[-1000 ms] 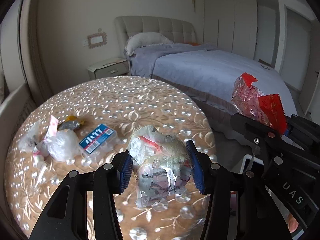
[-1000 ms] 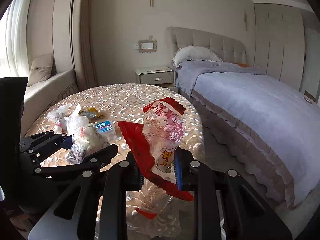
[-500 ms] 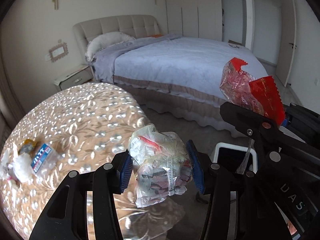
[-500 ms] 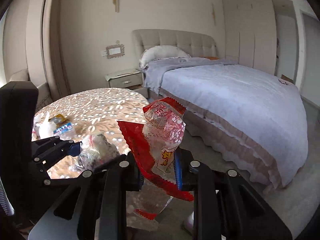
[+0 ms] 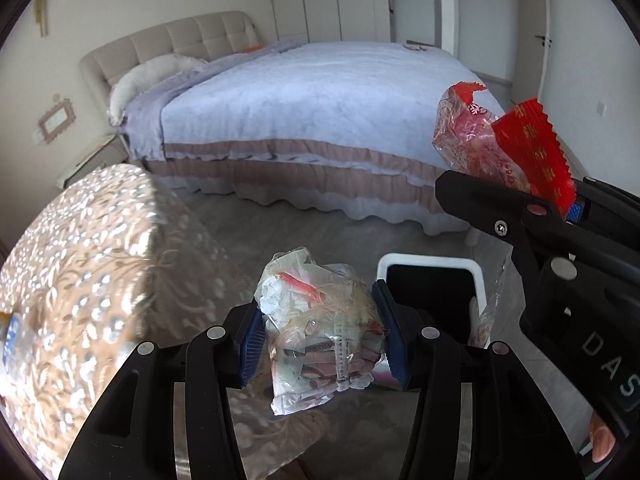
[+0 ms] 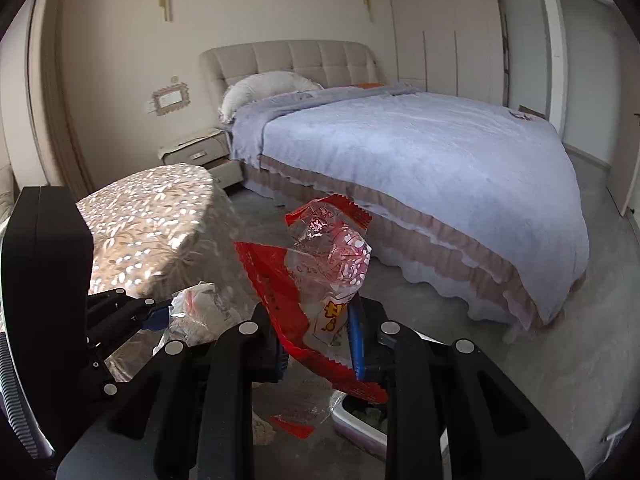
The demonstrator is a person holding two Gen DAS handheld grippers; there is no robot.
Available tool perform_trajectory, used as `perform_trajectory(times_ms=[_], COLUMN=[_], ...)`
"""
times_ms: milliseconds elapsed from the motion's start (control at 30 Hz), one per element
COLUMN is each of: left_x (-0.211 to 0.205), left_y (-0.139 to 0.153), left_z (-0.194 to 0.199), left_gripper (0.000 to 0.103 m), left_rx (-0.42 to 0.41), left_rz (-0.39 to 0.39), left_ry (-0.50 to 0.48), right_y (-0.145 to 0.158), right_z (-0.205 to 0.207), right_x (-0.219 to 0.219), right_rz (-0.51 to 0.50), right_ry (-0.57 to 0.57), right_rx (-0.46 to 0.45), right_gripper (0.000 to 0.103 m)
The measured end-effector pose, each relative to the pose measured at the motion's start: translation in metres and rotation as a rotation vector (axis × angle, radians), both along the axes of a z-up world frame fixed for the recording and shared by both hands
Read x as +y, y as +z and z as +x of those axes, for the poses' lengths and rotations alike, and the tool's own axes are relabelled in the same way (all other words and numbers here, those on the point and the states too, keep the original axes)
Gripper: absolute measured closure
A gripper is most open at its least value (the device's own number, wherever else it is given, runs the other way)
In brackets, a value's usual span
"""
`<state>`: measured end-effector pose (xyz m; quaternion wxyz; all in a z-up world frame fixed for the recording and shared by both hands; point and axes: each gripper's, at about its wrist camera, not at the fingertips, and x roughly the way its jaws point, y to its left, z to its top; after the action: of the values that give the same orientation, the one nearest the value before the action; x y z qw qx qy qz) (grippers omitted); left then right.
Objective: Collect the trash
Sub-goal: 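Carry the plastic bag and red wrapper toward the white trash bin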
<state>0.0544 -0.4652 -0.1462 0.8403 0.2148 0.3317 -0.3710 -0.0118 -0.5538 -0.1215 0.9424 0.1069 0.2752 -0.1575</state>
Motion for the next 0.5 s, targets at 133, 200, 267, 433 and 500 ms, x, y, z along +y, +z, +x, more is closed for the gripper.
perform_trajectory(times_ms=[133,200,267,433,500], left_x=[-0.02,-0.03,-0.042,-0.074,-0.088], left_y=[-0.018,-0.027,-0.036,-0.058,-0.072], left_z=[0.0,0.0,-0.001,0.003,0.002], left_gripper=[0.053,0.053,0.053,0.053,0.053], left_rx=[0.047,0.057,0.076,0.131,0.145], left_rz=[0.006,0.018,0.029,0.056,0.079], left_ry=[-0.041,-0.061,-0.087,-0.149,-0.175], right_y=[-0.016,-0.025,-0.034,-0.063,-0.078], right_z=[-0.002,-0.003,-0.004,-0.008,-0.007], right_x=[-0.019,-0.027,-0.036,-0.064,-0.078], right_rz=[0.026,0.04,0.049,0.086,0.107], right_ry=[-0.04,-0.054,-0.072,-0.134,-0.163], right_rx=[0.025,0.04,0.055,0.108,0.134], right_gripper=[0.078,0.078,0.078,0.078,0.078])
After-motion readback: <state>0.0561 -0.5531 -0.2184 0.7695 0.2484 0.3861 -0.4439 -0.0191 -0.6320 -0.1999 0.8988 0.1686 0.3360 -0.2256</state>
